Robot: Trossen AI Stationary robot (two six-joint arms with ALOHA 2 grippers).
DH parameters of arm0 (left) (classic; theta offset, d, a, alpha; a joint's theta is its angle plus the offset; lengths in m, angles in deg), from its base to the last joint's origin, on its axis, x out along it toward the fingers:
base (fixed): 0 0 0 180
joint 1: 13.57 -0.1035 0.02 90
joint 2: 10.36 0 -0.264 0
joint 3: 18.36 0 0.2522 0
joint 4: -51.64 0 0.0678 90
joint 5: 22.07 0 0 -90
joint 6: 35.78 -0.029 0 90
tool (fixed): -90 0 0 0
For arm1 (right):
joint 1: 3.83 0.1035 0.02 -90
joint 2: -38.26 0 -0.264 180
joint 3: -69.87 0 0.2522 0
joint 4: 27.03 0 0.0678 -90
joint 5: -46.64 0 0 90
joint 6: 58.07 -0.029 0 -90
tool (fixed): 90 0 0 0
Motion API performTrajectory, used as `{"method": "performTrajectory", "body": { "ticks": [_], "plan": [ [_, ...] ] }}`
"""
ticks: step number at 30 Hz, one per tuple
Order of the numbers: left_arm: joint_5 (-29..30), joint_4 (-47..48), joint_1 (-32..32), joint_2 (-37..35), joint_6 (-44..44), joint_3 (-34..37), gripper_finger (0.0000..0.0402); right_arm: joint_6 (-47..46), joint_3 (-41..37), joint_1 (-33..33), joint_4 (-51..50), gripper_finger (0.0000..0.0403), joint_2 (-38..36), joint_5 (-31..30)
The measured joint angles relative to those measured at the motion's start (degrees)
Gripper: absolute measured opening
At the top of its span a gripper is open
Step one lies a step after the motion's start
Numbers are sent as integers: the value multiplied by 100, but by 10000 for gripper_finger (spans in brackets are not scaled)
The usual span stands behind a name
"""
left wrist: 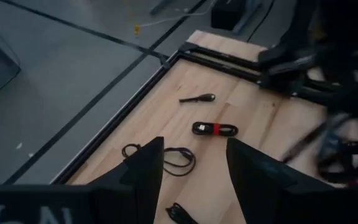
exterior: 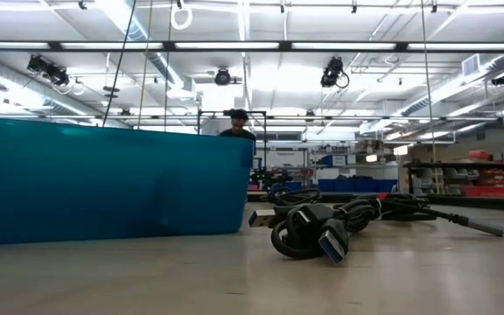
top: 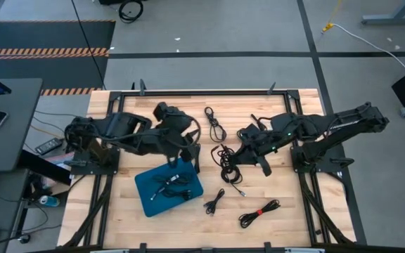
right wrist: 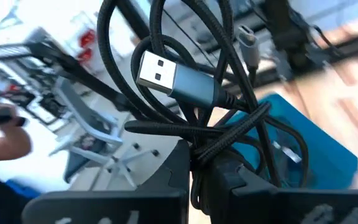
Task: Pick and place USB-C Cables
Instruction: Put the black charger cable into the blue bin
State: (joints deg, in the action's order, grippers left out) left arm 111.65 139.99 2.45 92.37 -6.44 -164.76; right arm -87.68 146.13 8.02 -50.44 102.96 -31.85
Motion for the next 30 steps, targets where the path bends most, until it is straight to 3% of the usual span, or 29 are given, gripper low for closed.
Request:
{"method": "performTrajectory", "body": {
  "ticks": [6,11,15,23,30],
  "plan": [
    [-384,-382,-282,278,-84,0,222,162,2,5,296,25,-96,183],
    [-1810,-1208,-451,419,-618,-2,241,238,2,5,193,25,-100,194],
    [-2826,-1309,-537,430,-810,-2,250,243,2,5,68,25,-189,375],
    [-2941,-971,-561,430,-638,-2,252,389,1,9,-631,25,-953,385],
    [-3042,-1688,-558,430,-756,-2,252,555,2,7,-849,25,-1356,-9]
  ]
}}
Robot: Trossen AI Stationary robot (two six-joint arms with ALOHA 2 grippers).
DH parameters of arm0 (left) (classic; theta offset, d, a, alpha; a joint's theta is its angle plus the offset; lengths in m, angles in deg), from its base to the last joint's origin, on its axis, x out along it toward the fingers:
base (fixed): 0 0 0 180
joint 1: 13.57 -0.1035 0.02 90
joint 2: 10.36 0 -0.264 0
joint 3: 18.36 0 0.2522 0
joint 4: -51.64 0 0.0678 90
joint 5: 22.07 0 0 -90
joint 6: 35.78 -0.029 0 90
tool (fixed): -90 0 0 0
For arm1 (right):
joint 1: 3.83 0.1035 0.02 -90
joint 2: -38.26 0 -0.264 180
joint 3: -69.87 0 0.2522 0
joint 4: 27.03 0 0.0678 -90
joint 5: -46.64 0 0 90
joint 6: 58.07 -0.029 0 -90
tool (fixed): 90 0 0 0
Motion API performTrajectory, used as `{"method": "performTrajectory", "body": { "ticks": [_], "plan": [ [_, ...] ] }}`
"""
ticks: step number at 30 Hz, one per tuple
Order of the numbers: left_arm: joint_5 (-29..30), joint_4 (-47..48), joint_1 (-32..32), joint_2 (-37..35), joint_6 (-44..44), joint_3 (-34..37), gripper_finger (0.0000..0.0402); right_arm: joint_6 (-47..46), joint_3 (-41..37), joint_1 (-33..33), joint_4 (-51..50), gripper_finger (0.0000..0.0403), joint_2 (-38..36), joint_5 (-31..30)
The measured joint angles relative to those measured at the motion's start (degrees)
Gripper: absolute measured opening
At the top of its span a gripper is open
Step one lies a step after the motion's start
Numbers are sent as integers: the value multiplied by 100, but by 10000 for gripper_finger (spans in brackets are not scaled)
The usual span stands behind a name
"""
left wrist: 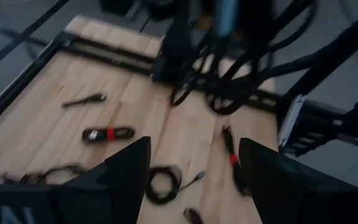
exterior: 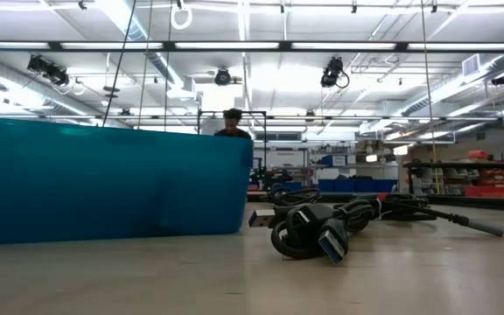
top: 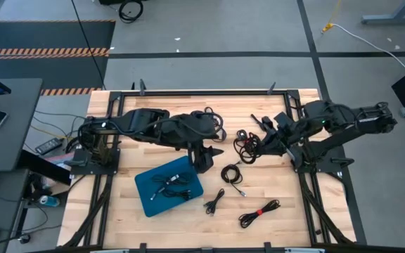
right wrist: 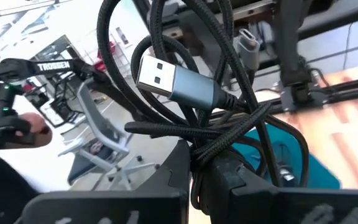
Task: Pick and place USB-C Cables
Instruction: Put the black charger cable into the blue bin
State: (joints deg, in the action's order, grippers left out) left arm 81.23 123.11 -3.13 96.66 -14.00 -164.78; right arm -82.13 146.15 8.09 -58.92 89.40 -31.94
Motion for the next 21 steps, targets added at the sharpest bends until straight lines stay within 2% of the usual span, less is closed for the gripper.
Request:
{"method": "performTrajectory", "body": {
  "ticks": [4,21],
  "plan": [
    [-358,-403,-2,0,-173,0,252,65,0,2,-3,25,51,0],
    [-374,-609,-104,174,-208,-7,252,349,0,-4,328,25,413,-127]
  ]
}}
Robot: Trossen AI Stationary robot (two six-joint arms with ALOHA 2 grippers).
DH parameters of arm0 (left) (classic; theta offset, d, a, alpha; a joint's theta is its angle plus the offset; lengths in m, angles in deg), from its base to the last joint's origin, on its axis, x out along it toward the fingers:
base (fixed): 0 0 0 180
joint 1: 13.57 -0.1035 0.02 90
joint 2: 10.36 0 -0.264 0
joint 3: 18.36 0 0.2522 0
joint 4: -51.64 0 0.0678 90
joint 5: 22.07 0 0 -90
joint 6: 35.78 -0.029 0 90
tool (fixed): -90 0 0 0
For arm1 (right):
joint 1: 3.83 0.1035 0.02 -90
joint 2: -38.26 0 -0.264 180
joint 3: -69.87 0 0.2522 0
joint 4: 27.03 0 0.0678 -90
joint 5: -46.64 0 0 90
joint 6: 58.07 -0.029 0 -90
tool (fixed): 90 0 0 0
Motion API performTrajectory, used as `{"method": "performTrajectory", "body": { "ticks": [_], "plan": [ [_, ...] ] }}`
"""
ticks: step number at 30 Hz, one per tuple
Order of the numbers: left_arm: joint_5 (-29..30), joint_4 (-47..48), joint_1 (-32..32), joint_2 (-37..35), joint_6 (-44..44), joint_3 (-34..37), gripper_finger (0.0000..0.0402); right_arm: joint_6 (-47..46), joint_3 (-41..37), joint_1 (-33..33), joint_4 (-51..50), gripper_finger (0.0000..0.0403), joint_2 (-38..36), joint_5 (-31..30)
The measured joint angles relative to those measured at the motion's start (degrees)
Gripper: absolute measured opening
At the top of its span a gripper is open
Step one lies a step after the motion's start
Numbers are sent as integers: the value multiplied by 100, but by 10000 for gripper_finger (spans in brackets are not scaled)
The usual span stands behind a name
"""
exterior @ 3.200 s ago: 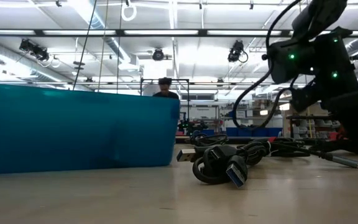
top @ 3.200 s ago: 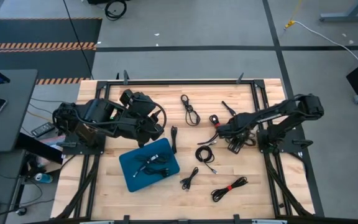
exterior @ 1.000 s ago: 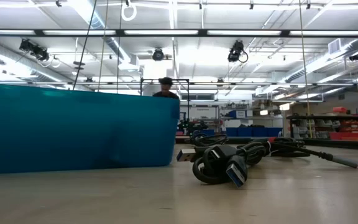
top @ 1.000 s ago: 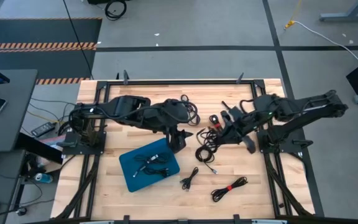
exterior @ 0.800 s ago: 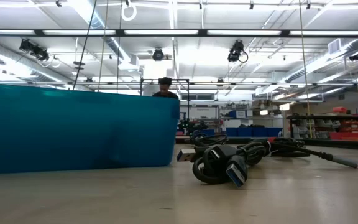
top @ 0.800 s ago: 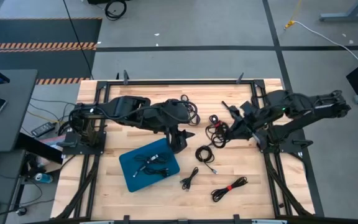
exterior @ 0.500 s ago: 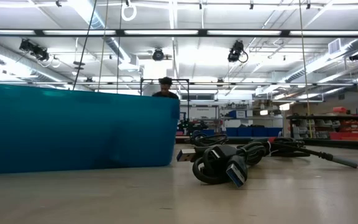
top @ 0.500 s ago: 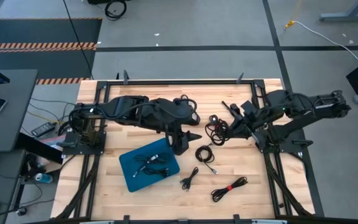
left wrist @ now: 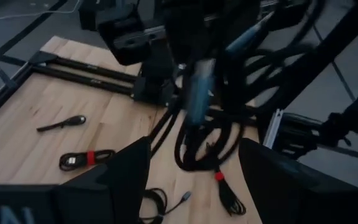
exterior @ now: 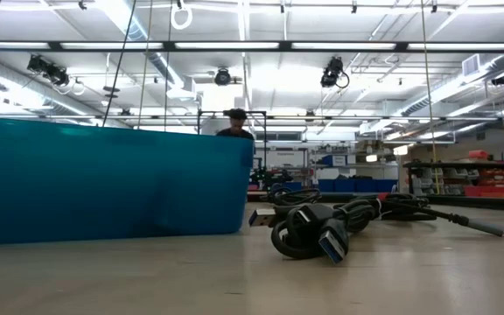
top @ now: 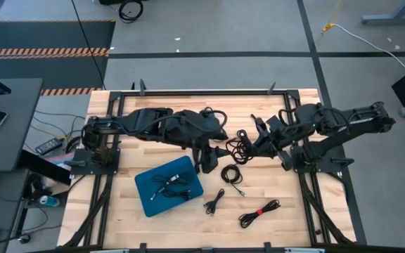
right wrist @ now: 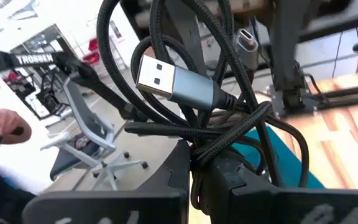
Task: Pick and place USB-C Cables
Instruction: Put the black charger cable into the blue bin
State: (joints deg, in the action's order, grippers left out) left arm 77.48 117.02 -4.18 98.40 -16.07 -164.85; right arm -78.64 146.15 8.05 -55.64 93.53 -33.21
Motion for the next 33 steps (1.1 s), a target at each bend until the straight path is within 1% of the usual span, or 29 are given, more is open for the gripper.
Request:
{"method": "performTrajectory", "body": {
  "ticks": [2,6,9,13,15,18,20,23,24,27,31,33],
  "plan": [
    [-54,46,1,72,19,4,252,17,0,0,-1,25,-8,24],
    [-234,-134,-27,148,15,7,252,15,0,4,15,25,-8,42],
    [-233,-367,-34,204,-32,-2,251,17,0,4,7,25,-3,39],
    [-231,-567,-36,259,-86,4,238,19,0,4,15,25,-3,42],
    [-230,-556,-33,259,-86,4,219,18,0,4,15,25,-3,42],
    [-233,-508,-33,259,-85,4,169,19,0,4,18,25,-5,42],
    [-233,-495,-33,261,-30,4,123,17,0,4,24,25,-5,42],
    [-231,-482,-33,261,-14,4,37,-7,0,4,14,25,-5,52],
    [-235,-484,-33,261,-63,4,20,-7,0,4,14,25,-5,62],
    [-235,-476,-31,261,-85,4,9,-20,0,7,21,25,-5,61],
    [-235,-486,-33,261,-92,4,6,-75,0,7,151,25,-5,106],
    [-240,-503,-31,261,-92,2,5,-91,0,4,313,35,-5,205]
  ]
}}
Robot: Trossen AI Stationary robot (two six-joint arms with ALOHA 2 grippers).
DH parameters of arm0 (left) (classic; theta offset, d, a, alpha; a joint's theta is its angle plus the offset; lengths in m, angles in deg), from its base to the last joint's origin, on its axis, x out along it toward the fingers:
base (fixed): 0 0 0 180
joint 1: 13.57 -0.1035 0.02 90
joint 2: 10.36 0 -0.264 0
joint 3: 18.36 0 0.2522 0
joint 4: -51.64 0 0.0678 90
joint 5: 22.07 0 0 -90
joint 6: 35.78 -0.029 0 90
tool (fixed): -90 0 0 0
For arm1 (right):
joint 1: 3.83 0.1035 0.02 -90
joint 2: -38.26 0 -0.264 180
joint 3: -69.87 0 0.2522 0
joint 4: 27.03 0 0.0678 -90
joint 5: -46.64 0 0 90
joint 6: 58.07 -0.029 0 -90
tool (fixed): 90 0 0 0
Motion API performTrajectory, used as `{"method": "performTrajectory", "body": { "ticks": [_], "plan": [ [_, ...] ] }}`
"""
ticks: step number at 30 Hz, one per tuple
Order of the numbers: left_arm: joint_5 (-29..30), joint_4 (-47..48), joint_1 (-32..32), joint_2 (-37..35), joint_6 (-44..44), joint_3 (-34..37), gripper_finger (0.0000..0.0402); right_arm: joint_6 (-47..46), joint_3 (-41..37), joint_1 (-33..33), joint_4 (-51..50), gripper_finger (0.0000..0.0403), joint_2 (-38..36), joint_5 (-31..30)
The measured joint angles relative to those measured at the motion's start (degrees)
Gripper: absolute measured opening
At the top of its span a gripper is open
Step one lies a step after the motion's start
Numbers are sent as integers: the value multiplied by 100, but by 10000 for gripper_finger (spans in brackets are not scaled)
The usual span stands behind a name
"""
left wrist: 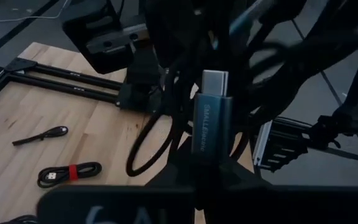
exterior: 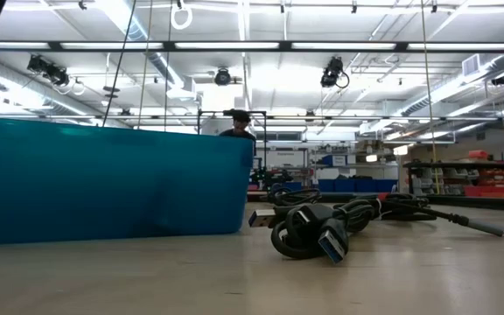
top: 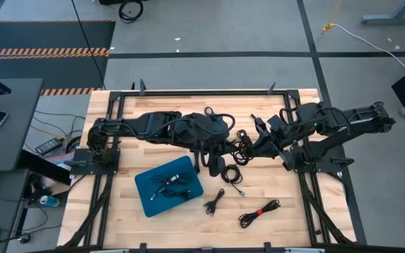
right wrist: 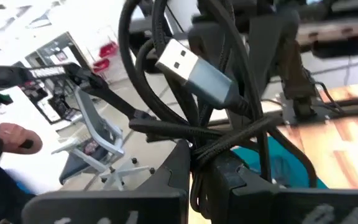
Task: Pick and place USB-C Cables
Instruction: Put the black charger cable into the blue bin
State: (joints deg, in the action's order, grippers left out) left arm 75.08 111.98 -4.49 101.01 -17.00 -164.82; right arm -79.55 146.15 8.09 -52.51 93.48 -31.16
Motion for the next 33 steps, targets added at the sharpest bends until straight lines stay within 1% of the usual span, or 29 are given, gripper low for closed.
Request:
{"method": "performTrajectory", "body": {
  "ticks": [2,4,8,10,13,18,22,28,33],
  "plan": [
    [-1,1,2,0,0,0,4,3,0,0,169,66,0,11],
    [8,36,13,2,-5,0,4,3,0,2,222,106,0,-48],
    [8,48,13,2,-13,0,4,-219,0,0,76,177,0,-232],
    [6,50,14,2,-15,0,4,-228,0,0,38,203,0,-222],
    [4,51,17,2,-15,0,4,-209,0,2,19,229,-21,-207],
    [6,190,31,2,-13,0,4,-299,0,-38,-412,244,-259,-226],
    [10,223,89,2,-9,0,4,-443,0,-48,-857,246,-529,-357],
    [-7,354,151,-29,3,0,3,-969,0,-47,-1749,246,-936,-315],
    [56,623,172,-123,88,-14,3,-1292,0,-42,-1883,246,-1227,-203]
  ]
}}
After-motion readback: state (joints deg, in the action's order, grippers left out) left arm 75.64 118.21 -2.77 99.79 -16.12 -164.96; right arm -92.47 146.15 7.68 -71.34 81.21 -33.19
